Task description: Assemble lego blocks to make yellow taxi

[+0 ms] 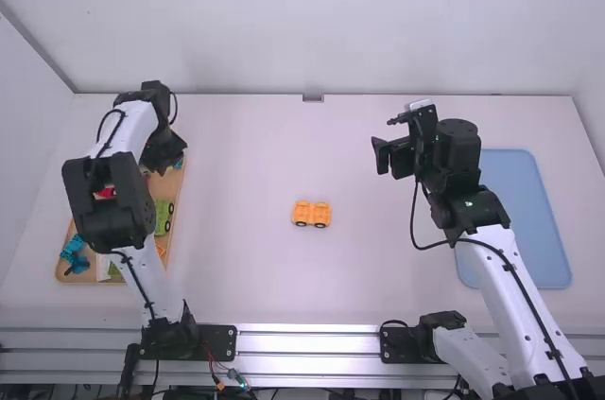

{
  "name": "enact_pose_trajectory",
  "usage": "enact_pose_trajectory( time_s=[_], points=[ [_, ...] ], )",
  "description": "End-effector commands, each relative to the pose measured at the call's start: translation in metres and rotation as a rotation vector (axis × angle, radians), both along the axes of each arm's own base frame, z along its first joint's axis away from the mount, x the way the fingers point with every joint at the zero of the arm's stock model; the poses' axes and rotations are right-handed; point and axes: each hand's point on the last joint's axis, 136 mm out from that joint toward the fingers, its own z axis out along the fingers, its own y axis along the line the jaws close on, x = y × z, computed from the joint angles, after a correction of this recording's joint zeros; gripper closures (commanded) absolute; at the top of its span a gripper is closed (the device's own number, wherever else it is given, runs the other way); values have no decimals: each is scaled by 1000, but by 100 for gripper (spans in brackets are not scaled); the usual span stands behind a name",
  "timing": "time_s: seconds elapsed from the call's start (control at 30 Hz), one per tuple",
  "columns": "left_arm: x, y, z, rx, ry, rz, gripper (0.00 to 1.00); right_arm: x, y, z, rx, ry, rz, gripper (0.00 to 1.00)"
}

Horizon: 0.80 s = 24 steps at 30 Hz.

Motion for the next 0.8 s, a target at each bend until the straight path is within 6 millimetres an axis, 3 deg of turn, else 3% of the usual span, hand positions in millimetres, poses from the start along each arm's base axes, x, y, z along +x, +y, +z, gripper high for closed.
enact_pose_trajectory(
  time_s=[0.0, 0.07, 0.1, 0.13, 0.33, 0.5, 0.57, 0.77],
  points=[
    [1, -42, 22, 11, -92, 0, 98, -1, 1, 15, 11, -28, 2, 1],
    [-2, -74, 22, -4, -140, 0, 98, -1, 1, 13, 9, -22, 1, 1],
    [-13, -97, 22, -26, -162, 71, 98, -2, 0, 12, 8, -18, 0, 1],
    [-13, -97, 22, -26, -162, 71, 98, -2, 0, 12, 8, -18, 0, 1],
    [-55, -191, 7, -193, -154, 349, 98, -2, 0, 12, 8, -16, 1, 1],
    [-67, -220, -7, -221, -136, 308, 98, -3, 0, 9, 6, -3, 1, 2],
    [-77, -228, -20, -242, -111, 426, 98, 0, 1, 4, 4, 8, 1, 1],
    [-91, -239, -42, -295, -56, 548, 98, 9, 3, -14, -4, 55, 1, 2]
  ],
)
